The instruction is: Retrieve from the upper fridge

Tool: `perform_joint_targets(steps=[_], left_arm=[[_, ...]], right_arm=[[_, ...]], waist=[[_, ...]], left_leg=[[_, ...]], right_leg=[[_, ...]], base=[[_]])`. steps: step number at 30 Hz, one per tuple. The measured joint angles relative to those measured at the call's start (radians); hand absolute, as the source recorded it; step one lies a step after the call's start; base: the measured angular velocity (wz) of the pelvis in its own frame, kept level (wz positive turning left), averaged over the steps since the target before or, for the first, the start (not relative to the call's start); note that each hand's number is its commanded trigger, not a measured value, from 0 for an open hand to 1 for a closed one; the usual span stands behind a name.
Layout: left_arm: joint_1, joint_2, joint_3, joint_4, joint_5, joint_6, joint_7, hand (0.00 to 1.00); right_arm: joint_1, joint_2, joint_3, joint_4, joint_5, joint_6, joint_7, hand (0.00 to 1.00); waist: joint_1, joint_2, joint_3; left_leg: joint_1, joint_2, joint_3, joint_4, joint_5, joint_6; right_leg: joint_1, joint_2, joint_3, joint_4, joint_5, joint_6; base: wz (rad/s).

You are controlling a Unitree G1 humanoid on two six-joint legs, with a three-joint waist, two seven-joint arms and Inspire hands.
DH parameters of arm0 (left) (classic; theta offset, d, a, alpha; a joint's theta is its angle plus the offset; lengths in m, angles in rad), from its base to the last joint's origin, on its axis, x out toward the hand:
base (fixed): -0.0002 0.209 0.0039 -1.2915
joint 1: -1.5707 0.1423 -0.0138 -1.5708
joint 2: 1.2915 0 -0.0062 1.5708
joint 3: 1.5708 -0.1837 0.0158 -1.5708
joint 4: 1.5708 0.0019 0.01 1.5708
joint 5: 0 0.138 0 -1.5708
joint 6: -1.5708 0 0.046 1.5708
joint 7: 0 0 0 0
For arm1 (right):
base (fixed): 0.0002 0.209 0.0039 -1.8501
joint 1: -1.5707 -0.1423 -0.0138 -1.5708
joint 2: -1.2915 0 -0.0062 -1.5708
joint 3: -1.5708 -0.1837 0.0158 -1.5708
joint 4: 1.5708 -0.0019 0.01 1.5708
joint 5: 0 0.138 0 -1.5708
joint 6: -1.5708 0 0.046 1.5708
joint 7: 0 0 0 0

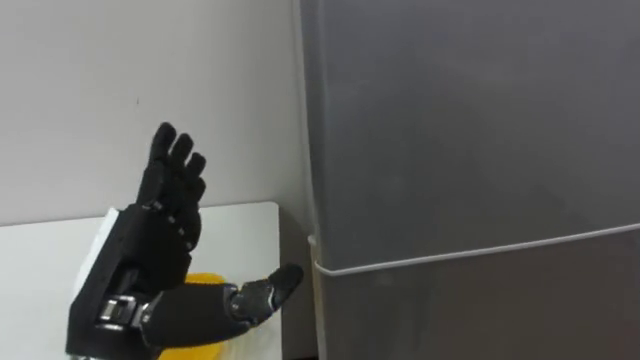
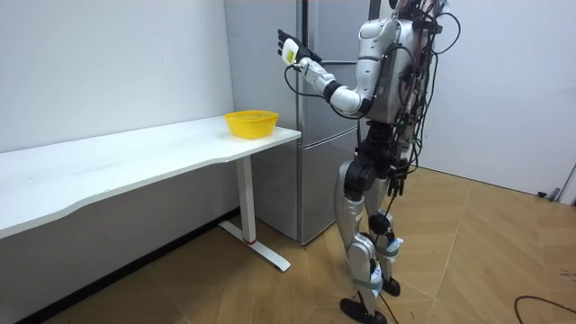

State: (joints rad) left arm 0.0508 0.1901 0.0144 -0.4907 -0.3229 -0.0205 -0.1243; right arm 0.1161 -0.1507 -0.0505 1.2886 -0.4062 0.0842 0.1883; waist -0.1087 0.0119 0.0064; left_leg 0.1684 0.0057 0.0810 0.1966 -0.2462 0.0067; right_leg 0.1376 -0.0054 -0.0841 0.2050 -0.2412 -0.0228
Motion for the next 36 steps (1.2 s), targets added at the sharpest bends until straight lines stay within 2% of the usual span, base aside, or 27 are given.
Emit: perform_joint_targets(steps=[6,12,16,21,30,31,32,33,34,35,36], left_arm=[[-0.008,0.001,-0.02,0.0,0.0,0.035,-0.068,0.0],[-0.008,0.001,-0.026,0.0,0.0,0.061,-0.114,0.0],[-0.009,0.001,-0.027,0.0,0.0,0.065,-0.138,0.0],[-0.009,0.001,-0.027,0.0,0.0,0.065,-0.171,0.0],[-0.009,0.001,-0.027,-0.001,0.0,0.065,-0.179,0.02],[-0.009,0.001,-0.027,-0.001,0.0,0.065,-0.181,0.07],[-0.01,0.001,-0.027,-0.001,0.0,0.065,-0.185,0.2],[-0.013,0.001,-0.027,-0.001,0.0,0.065,-0.186,0.43],[-0.016,0.001,-0.027,-0.001,0.0,0.065,-0.186,0.58],[-0.018,0.001,-0.027,-0.001,0.0,0.065,-0.186,0.89],[-0.025,0.001,-0.027,-0.001,0.0,0.065,-0.185,1.0]], right_arm=[[0.0,0.0,0.001,0.005,0.0,0.02,-0.002,0.0],[-0.005,-0.011,0.029,0.007,0.0,0.027,-0.003,0.0],[-0.005,-0.015,0.029,0.007,0.0,0.027,-0.002,0.0],[-0.006,-0.016,0.029,0.009,0.0,0.027,0.003,0.0],[-0.008,-0.017,0.029,0.039,0.0,0.041,0.002,0.0],[-0.008,-0.017,0.029,0.039,0.0,0.042,0.003,0.0],[-0.007,-0.017,0.029,0.04,0.0,0.042,0.003,0.0],[-0.007,-0.017,0.029,0.04,0.0,0.042,0.002,0.0],[-0.008,-0.017,0.029,0.04,0.0,0.042,0.002,0.0],[-0.008,-0.017,0.029,0.04,0.0,0.042,0.001,0.0],[-0.008,-0.017,0.029,0.04,0.0,0.041,-0.002,0.0]], waist=[[-0.006,0.009,-0.0048],[-0.007,0.016,0.0013],[-0.009,0.025,0.0022],[-0.01,0.024,0.0024],[-0.023,0.022,0.0012],[-0.024,0.021,0.0011],[-0.025,0.02,0.0013],[-0.025,0.018,0.0012],[-0.025,0.017,0.0004],[-0.025,0.016,0.0003],[-0.026,0.016,0.0006]], left_leg=[[0.003,0.005,0.001,-0.002,0.0,0.0],[0.009,0.009,0.001,-0.002,0.0,0.0],[0.009,0.01,0.003,-0.001,0.0,0.0],[0.009,0.009,0.003,-0.001,0.0,0.0],[0.007,0.01,0.013,-0.001,0.0,0.0],[0.007,0.01,0.014,-0.001,0.0,0.0],[0.007,0.011,0.016,-0.001,0.0,0.0],[0.007,0.011,0.02,-0.001,0.0,0.0],[0.007,0.011,0.024,-0.001,0.0,0.0],[0.007,0.011,0.024,-0.001,0.0,0.0],[0.008,0.011,0.024,-0.001,0.0,0.0]], right_leg=[[0.001,0.005,0.002,0.0,0.003,-0.004],[0.005,0.009,0.007,0.0,0.007,-0.008],[0.005,0.01,0.008,0.0,0.008,-0.008],[0.003,0.009,0.008,-0.001,0.007,-0.007],[-0.001,0.011,0.017,0.002,0.008,-0.007],[-0.001,0.01,0.017,0.002,0.008,-0.007],[-0.001,0.01,0.018,0.002,0.008,-0.007],[-0.001,0.01,0.02,0.001,0.008,-0.007],[-0.002,0.011,0.023,0.001,0.008,-0.007],[-0.002,0.011,0.024,0.001,0.008,-0.007],[-0.001,0.011,0.025,0.001,0.008,-0.007]], base=[[-0.02],[0.0],[0.0],[0.0],[-0.03],[-0.06],[-0.05],[-0.06],[-0.06],[-0.05],[0.0]])
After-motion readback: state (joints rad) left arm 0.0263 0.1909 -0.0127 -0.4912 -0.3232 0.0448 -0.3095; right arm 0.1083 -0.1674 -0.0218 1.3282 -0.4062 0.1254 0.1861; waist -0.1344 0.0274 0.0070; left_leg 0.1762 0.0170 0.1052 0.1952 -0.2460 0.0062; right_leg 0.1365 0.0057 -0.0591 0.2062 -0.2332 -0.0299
